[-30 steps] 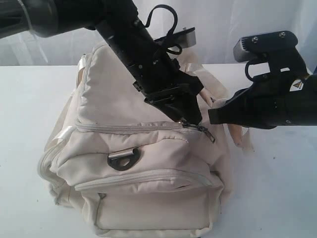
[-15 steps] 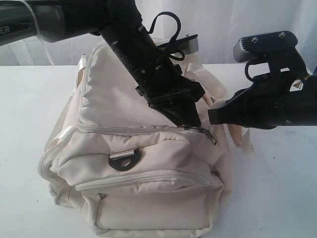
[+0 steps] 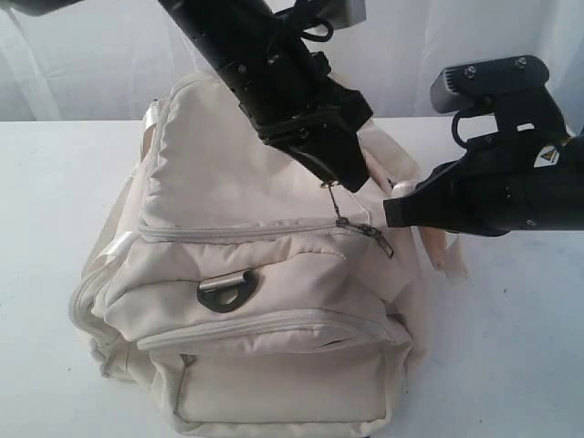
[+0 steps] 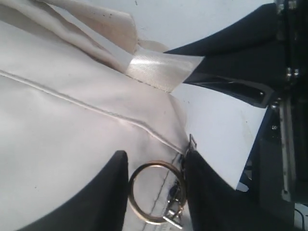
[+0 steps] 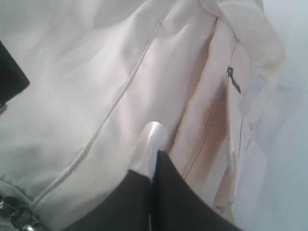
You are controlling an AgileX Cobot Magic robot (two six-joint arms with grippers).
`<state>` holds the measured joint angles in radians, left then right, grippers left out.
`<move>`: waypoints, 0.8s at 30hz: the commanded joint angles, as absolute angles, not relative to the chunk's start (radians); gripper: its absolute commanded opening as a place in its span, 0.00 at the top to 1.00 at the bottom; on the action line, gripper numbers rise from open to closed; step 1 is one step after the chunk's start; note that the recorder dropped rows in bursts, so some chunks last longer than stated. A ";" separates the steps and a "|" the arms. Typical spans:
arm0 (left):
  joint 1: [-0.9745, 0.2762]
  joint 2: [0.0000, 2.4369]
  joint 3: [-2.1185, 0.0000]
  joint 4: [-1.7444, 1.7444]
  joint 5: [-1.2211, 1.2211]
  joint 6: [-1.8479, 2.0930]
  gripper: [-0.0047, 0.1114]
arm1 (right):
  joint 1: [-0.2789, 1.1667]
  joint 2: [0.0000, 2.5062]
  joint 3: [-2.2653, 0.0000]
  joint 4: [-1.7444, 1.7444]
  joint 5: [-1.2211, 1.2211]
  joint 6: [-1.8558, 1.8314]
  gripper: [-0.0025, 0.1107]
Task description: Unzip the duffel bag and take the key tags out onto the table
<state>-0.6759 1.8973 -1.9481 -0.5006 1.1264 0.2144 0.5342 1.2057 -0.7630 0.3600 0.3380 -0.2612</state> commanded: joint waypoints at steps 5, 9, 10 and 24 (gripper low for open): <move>-0.681 1.865 -1.955 -0.478 1.221 0.214 0.96 | 0.526 1.189 -0.766 0.367 0.282 -0.254 0.98; -0.681 1.861 -1.936 -0.455 1.221 0.209 0.96 | 0.526 1.189 -0.766 0.367 0.282 -0.254 0.98; -0.681 1.861 -1.921 -0.453 1.221 0.209 0.96 | 0.526 1.189 -0.766 0.367 0.282 -0.254 0.98; -0.681 1.669 -1.664 -0.294 1.221 0.194 0.96 | 0.526 1.189 -0.766 0.367 0.298 -0.254 0.98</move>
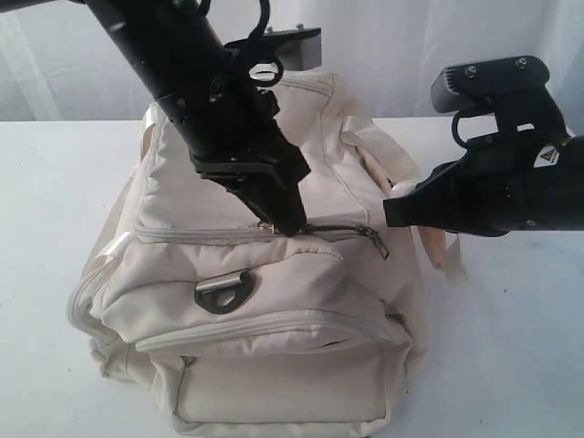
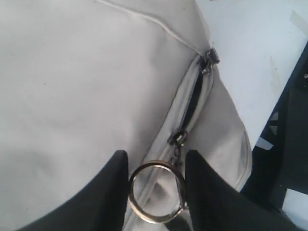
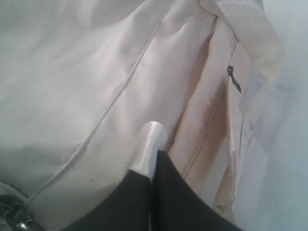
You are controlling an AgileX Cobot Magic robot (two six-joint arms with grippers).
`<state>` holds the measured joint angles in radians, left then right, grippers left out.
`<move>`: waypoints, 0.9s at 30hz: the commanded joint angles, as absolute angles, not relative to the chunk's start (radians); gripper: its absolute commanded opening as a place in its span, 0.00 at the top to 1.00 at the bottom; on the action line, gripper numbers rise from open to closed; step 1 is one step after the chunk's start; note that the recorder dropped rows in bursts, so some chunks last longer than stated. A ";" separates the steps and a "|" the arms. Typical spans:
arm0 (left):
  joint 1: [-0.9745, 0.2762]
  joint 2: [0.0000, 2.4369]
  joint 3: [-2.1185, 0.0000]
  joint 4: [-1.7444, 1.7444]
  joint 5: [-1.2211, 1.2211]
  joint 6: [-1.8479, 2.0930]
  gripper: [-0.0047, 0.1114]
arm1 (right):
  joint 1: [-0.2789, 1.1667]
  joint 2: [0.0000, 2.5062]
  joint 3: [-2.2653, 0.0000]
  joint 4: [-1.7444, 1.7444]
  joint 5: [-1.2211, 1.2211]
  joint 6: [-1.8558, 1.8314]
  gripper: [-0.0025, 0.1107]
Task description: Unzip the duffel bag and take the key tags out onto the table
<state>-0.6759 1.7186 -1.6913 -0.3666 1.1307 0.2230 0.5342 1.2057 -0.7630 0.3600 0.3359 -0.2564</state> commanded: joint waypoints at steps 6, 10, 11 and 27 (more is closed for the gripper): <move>-0.681 1.630 -1.617 -0.124 1.221 0.107 0.96 | 0.526 1.189 -0.766 0.367 0.322 -0.254 0.98; -0.681 1.594 -1.565 -0.093 1.221 0.103 0.96 | 0.526 1.189 -0.766 0.362 0.327 -0.254 0.98; -0.681 1.583 -1.553 -0.076 1.221 0.091 0.96 | 0.526 1.189 -0.766 0.362 0.329 -0.254 0.98; -0.681 1.430 -1.340 0.269 1.188 -0.110 0.96 | 0.526 1.189 -0.766 0.362 0.339 -0.258 0.98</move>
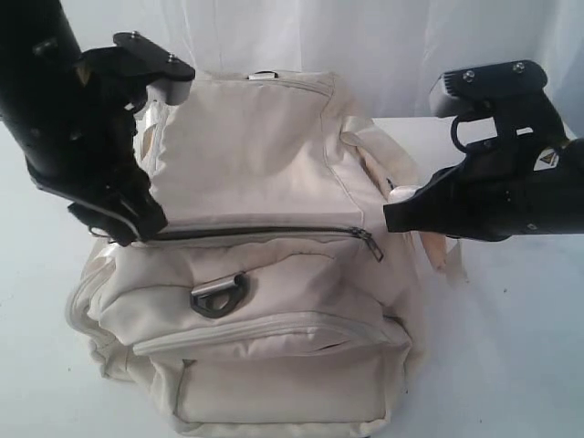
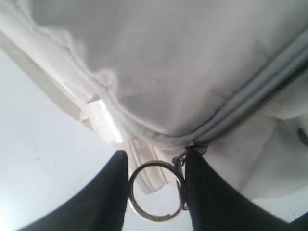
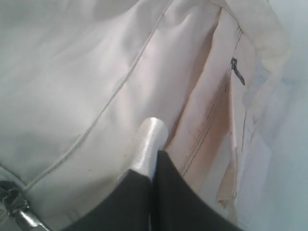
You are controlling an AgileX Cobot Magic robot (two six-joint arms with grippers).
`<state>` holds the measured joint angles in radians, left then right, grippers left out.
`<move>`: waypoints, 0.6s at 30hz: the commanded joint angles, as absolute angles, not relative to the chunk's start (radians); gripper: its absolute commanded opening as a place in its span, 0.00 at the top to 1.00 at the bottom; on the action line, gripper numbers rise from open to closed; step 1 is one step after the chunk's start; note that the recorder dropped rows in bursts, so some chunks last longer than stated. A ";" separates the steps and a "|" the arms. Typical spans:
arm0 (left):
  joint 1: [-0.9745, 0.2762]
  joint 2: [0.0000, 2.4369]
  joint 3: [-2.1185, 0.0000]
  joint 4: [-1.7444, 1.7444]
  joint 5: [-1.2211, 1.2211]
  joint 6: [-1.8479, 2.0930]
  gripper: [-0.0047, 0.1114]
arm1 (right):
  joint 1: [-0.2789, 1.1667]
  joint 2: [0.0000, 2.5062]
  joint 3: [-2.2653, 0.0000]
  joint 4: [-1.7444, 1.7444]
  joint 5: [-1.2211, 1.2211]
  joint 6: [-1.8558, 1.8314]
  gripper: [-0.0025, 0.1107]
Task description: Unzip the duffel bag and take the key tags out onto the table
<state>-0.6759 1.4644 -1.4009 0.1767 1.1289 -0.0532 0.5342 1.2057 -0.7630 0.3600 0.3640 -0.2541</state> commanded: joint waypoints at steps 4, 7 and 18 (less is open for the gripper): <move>-0.681 1.418 -1.279 0.342 1.113 -0.167 0.96 | 0.526 1.189 -0.766 0.362 0.361 -0.267 0.98; -0.681 1.418 -1.243 0.348 1.020 -0.169 0.96 | 0.526 1.189 -0.766 0.362 0.381 -0.291 0.96; -0.681 1.418 -1.227 0.348 0.935 -0.161 0.96 | 0.528 1.083 -0.853 0.404 0.524 -0.618 0.46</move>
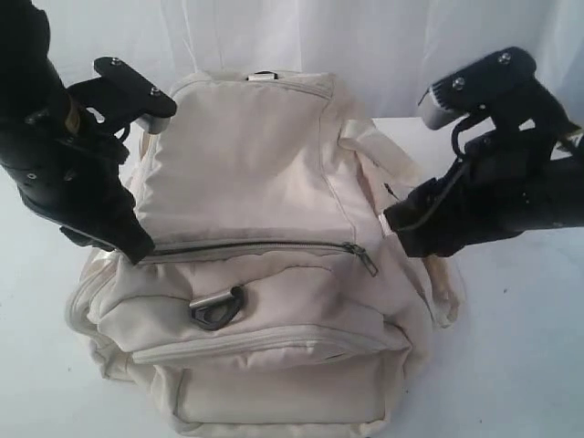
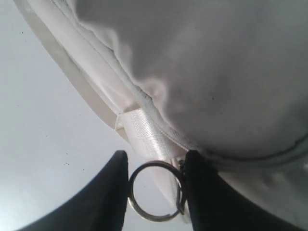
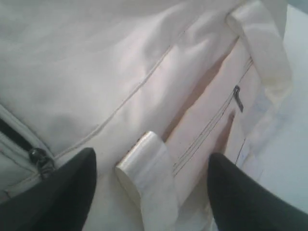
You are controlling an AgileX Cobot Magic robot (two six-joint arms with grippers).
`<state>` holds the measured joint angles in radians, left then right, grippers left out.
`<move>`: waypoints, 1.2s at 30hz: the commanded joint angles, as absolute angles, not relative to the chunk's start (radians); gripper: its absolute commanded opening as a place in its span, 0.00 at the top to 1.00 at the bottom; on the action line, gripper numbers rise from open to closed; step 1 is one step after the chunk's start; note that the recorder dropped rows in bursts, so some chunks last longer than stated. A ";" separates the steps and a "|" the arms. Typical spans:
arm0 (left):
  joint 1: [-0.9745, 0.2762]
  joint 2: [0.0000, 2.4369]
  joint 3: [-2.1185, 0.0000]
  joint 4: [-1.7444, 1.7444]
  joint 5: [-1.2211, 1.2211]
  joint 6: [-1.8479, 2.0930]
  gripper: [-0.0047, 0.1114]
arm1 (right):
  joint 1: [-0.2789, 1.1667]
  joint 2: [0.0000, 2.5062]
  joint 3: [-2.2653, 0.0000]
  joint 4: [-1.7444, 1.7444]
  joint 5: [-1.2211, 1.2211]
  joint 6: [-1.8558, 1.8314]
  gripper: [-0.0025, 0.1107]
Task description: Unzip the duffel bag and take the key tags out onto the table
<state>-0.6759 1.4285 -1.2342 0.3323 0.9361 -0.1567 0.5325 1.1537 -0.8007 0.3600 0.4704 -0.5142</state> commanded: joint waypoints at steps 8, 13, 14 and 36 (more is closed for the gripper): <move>-0.681 1.418 -1.217 0.301 0.899 -0.161 0.96 | 0.691 1.097 -0.868 0.888 0.781 -1.406 0.46; -0.681 1.420 -1.217 0.302 0.899 -0.159 0.96 | 0.904 1.230 -0.868 0.841 0.577 -1.403 0.44; -0.681 1.420 -1.217 0.302 0.899 -0.159 0.96 | 0.931 1.251 -0.868 0.829 0.536 -1.397 0.44; -0.681 1.420 -1.217 0.299 0.899 -0.157 0.96 | 1.127 1.457 -0.868 0.081 0.417 -0.606 0.84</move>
